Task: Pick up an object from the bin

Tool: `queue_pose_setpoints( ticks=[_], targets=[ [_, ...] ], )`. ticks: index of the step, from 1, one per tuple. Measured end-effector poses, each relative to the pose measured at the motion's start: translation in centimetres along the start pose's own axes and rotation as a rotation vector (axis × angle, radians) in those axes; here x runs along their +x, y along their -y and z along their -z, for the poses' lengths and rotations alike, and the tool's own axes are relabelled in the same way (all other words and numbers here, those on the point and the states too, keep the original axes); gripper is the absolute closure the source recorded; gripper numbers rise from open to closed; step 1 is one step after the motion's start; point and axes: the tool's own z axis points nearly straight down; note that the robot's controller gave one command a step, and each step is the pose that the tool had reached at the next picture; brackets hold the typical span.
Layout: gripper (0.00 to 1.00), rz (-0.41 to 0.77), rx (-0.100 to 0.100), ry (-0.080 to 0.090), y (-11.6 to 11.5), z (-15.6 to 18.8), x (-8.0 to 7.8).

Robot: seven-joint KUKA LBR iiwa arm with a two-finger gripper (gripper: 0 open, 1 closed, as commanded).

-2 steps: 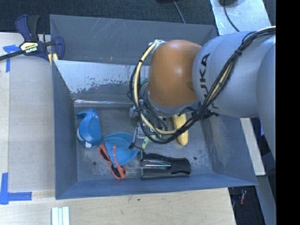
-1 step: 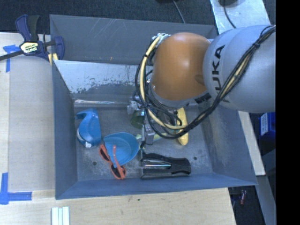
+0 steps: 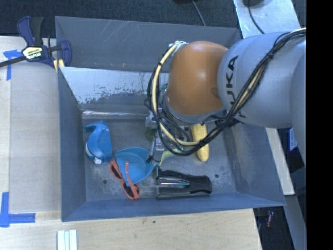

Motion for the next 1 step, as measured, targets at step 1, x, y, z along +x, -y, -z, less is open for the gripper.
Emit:
queue_pose_setpoints(
  ticks=[1],
  targets=[
    [0.00, 0.046, 0.001, -0.002, 1.89, -2.76, 0.50]
  ],
)
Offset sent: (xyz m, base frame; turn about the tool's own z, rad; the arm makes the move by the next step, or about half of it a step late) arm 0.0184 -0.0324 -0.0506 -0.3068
